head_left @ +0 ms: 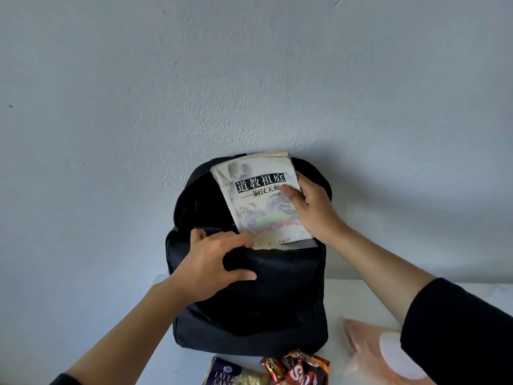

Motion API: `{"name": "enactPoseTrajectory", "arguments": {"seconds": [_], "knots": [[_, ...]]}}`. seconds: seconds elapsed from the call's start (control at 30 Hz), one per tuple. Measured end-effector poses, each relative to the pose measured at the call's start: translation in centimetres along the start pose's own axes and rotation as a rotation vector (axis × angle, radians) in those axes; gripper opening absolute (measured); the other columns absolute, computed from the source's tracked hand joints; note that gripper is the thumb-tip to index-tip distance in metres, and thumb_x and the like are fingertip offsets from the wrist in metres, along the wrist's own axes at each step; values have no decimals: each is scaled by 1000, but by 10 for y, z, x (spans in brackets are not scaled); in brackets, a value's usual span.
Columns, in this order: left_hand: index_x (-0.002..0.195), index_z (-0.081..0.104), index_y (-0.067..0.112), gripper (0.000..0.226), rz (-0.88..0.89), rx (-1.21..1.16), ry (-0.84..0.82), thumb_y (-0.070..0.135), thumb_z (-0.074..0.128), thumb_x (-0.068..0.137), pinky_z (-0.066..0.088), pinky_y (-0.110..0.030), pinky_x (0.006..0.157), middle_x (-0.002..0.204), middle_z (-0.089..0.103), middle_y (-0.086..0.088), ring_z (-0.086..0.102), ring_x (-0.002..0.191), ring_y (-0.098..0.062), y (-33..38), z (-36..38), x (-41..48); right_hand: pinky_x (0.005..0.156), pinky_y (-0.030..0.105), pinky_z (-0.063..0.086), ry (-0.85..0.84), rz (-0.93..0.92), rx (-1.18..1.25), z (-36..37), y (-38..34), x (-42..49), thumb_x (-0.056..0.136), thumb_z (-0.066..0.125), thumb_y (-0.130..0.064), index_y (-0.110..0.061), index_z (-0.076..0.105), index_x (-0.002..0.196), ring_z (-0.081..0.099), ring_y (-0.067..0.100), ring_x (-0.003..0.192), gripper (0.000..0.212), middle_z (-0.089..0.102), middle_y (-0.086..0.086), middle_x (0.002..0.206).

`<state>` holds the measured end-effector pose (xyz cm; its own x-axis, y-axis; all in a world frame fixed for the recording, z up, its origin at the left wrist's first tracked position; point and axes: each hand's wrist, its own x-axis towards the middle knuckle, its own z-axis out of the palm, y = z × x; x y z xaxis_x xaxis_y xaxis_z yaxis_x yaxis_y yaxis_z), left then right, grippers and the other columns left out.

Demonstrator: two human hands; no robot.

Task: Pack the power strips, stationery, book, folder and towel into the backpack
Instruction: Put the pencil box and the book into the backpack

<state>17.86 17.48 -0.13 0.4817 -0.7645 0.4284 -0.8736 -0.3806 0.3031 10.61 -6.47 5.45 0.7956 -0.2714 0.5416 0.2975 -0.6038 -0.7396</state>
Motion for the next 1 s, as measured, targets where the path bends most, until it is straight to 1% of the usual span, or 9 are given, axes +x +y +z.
{"name": "enactPoseTrajectory", "arguments": {"seconds": [0.13, 0.23, 0.4, 0.53, 0.63, 0.77, 0.87, 0.93, 1.0], "knots": [[116, 58, 43, 57, -2, -9, -12, 81, 58, 74, 20, -39, 100, 114, 62, 29, 53, 111, 9, 2, -2, 0, 96, 38, 55, -49, 10, 28, 1, -2, 1, 105, 55, -20, -17, 62, 130, 69, 13, 109, 27, 73, 0, 118], [112, 60, 41, 56, -10, -38, -24, 80, 62, 71, 23, -41, 105, 112, 64, 27, 55, 111, 5, 3, -3, 1, 99, 34, 55, -70, 41, 160, 16, -6, -1, 104, 55, -21, -22, 62, 128, 68, 8, 113, 24, 72, -2, 120], [112, 61, 41, 58, -23, -50, -45, 81, 64, 71, 25, -42, 107, 115, 63, 29, 53, 113, 3, 0, -6, -1, 95, 24, 54, -77, 76, 271, 24, -10, -4, 104, 55, -20, -11, 61, 134, 67, 6, 116, 31, 71, -4, 124], [121, 61, 44, 61, -17, -45, -31, 81, 63, 72, 24, -41, 106, 121, 63, 33, 52, 117, 10, 0, -9, -6, 105, 41, 52, -65, 110, 277, 2, 9, -8, 93, 63, -32, -12, 67, 126, 67, 15, 118, 39, 72, 1, 125], [120, 61, 44, 58, -10, -68, -8, 78, 64, 72, 23, -40, 108, 119, 63, 34, 53, 116, 11, 1, -9, -4, 110, 47, 48, -62, 190, 401, -11, 17, -13, 92, 63, -27, -5, 65, 128, 64, 23, 124, 42, 71, 7, 129], [112, 61, 44, 52, 20, -62, 8, 78, 66, 72, 27, -41, 109, 107, 65, 30, 58, 107, 6, 1, -8, -1, 99, 38, 56, -117, 219, 124, -28, 21, -15, 100, 63, -18, -14, 63, 128, 71, 11, 108, 29, 74, 3, 121], [114, 61, 44, 55, 31, -75, -10, 76, 71, 72, 35, -43, 109, 108, 67, 27, 62, 108, 1, 0, -10, 1, 89, 30, 59, -155, 247, 153, -33, 21, -20, 100, 62, -7, -25, 49, 139, 73, 11, 103, 45, 74, 0, 118], [122, 56, 42, 60, -10, -221, 42, 66, 81, 73, 48, -33, 102, 108, 68, 19, 66, 107, -4, 5, -14, 5, 95, 31, 57, -88, 276, 344, -25, 17, -26, 100, 56, 2, -28, 48, 138, 71, 15, 112, 49, 73, 1, 123], [135, 43, 42, 68, -163, -414, 191, 57, 78, 78, 51, -20, 89, 110, 64, 12, 68, 103, -6, 12, -20, 16, 106, 36, 50, -50, 292, 426, -12, 20, -30, 101, 53, 6, -26, 47, 140, 65, 14, 122, 51, 69, -1, 131]]}}
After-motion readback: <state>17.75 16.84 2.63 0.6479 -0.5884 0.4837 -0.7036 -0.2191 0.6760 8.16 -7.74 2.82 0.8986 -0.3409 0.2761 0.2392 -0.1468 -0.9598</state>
